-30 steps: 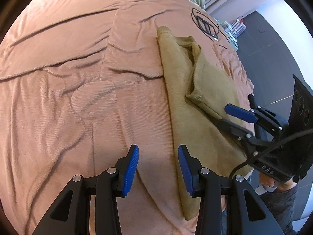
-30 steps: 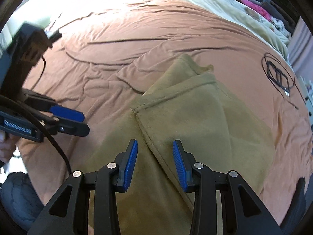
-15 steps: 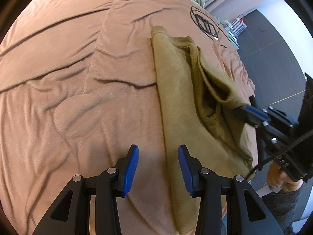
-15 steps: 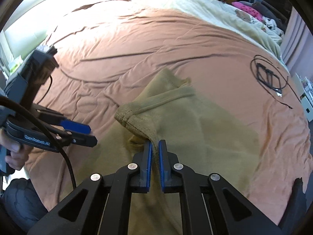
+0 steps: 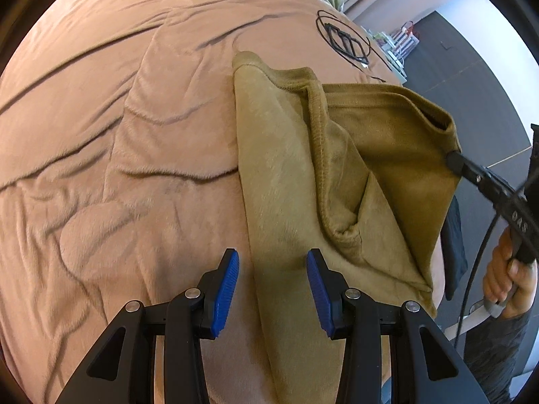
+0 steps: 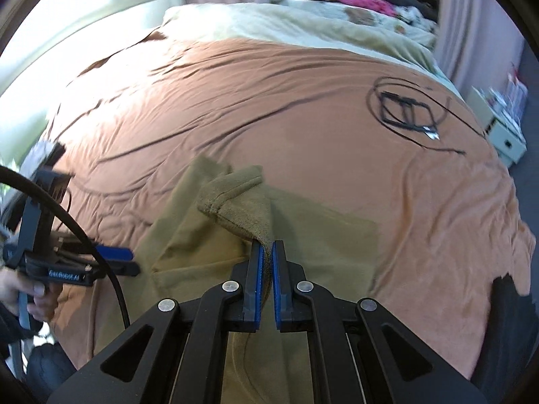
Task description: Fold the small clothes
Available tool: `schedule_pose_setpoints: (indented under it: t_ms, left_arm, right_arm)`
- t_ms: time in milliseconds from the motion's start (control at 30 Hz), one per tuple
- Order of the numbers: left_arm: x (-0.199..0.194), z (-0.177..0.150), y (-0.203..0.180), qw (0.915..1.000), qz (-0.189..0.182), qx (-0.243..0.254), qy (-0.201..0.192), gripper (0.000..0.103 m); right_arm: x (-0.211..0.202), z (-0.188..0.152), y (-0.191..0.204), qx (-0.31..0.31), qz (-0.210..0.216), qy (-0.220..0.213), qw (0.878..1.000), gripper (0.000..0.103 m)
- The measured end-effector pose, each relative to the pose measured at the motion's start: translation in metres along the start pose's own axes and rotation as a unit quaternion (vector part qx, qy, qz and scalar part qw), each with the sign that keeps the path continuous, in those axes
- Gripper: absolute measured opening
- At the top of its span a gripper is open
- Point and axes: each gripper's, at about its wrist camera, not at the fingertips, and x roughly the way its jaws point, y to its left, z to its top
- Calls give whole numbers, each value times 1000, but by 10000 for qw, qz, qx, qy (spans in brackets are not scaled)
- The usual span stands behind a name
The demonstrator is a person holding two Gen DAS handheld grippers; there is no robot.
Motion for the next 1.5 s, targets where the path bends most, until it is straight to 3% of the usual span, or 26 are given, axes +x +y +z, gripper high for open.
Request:
schedule_pose_setpoints:
  t_ms: [433, 533, 667, 900, 967, 1067, 1133, 1200, 1233, 1500]
  left_arm:
    - [7, 14, 2, 10000, 70, 13, -13, 44]
    - [9, 14, 3, 10000, 76, 18, 1, 44]
    - [12, 15, 1, 10000, 79, 14, 10, 44]
    - [15, 16, 5, 10000, 61, -26, 32, 44]
    - [15, 17, 5, 10000, 61, -21, 32, 44]
    - [16, 17, 5, 10000, 59, -22, 37, 44]
    - [16, 18, 5, 10000, 55, -38, 36, 44]
    - [16, 20, 7, 10000, 47, -66, 28, 44]
    - [16, 21, 7, 10000, 49, -80, 12, 44]
    - [12, 25, 8, 9998, -24, -140, -99, 44]
  right_arm:
    - [51, -4, -78, 1341, 89, 171, 9908, 1]
    - [64, -9, -93, 1799, 400, 283, 9825, 5]
    - [70, -13, -101, 1994, 713, 166, 9772, 49]
    - [89, -16, -119, 2395, 1047, 193, 9650, 49]
    - [95, -19, -128, 2567, 1178, 178, 9591, 49]
    - [105, -21, -138, 2780, 1302, 264, 9513, 40]
    - [111, -22, -143, 2900, 1300, 344, 9475, 30]
    - [115, -20, -149, 2998, 1306, 402, 9442, 6]
    - [115, -19, -149, 3027, 1279, 397, 9436, 2]
    - [75, -18, -147, 2838, 927, 29, 9544, 0]
